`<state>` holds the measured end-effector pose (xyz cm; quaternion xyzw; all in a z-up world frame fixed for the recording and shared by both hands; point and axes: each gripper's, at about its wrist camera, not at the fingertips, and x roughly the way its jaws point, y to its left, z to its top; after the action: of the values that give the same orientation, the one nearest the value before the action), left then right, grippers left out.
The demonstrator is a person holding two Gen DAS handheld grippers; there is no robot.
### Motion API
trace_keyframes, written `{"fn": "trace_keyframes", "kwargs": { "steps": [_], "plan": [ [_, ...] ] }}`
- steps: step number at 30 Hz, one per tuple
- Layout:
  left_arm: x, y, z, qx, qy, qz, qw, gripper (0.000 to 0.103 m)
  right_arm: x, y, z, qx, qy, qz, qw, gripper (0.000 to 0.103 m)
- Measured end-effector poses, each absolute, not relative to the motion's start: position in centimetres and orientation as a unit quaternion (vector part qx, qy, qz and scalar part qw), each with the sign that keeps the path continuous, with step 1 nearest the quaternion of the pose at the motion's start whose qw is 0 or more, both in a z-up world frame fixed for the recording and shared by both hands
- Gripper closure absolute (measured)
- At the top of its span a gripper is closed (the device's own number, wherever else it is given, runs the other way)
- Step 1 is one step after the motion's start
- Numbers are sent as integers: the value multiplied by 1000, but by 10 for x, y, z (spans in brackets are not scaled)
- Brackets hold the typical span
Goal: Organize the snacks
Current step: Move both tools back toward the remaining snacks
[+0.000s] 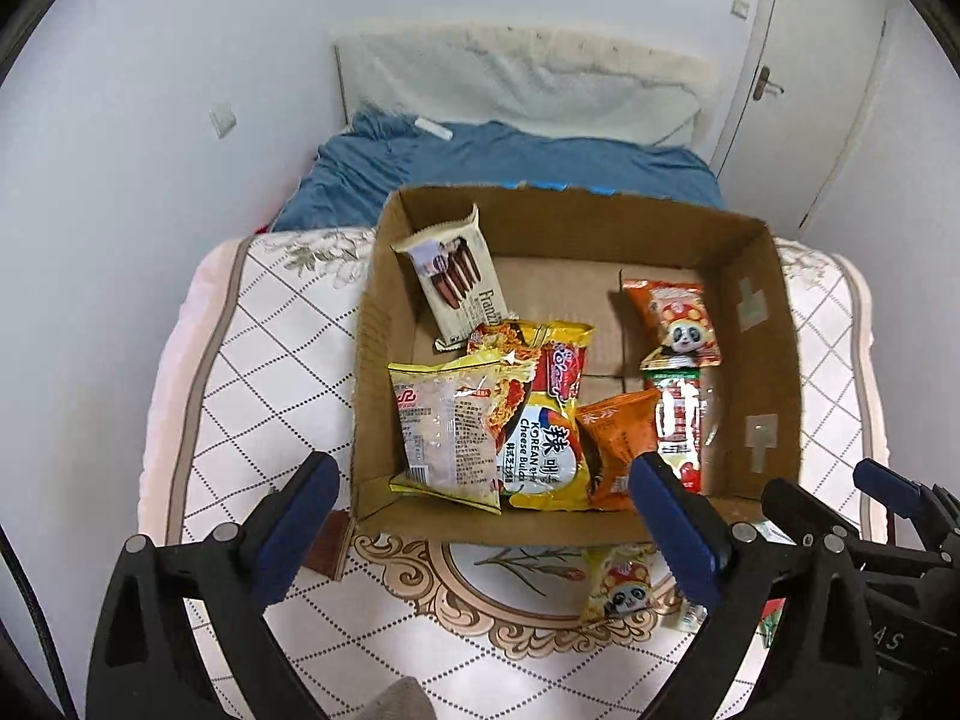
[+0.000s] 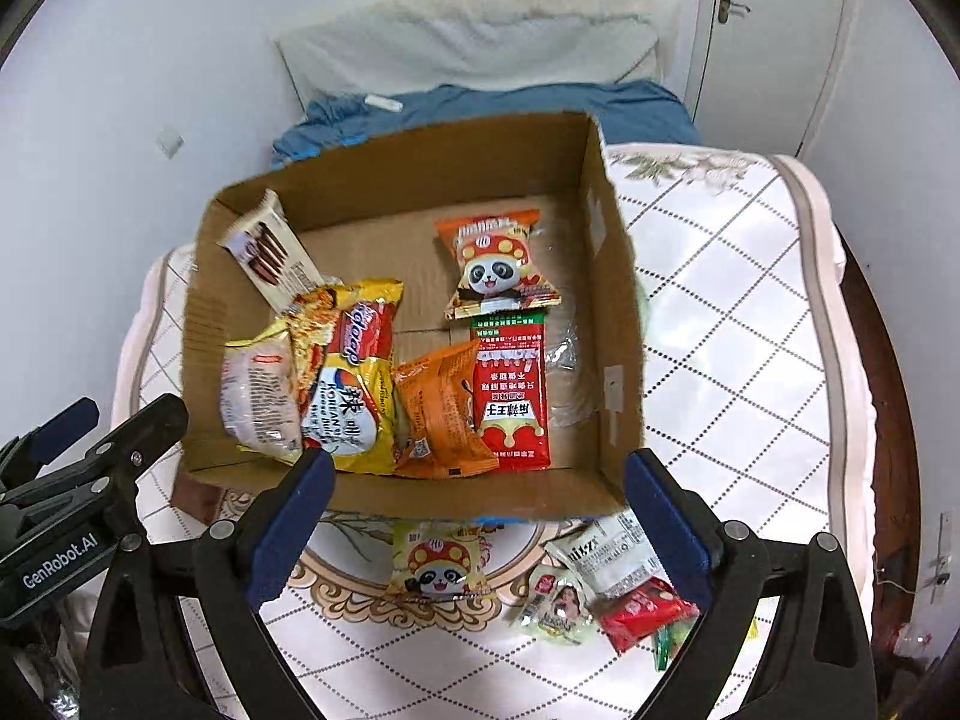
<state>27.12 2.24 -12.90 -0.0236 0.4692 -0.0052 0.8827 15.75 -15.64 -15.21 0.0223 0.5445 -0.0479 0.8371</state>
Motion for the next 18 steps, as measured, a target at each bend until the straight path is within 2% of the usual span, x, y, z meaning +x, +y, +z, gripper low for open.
{"fn": "trace_keyframes", "kwargs": {
  "steps": [11,18],
  "plan": [
    [224,15,-99,-12,440,3,898,4,116,-154,-116,27,520,-38,853,4],
    [205,10,-112,-12,459,13,888,4,92,-172,-123,49,542,-42,838,4]
  ]
}}
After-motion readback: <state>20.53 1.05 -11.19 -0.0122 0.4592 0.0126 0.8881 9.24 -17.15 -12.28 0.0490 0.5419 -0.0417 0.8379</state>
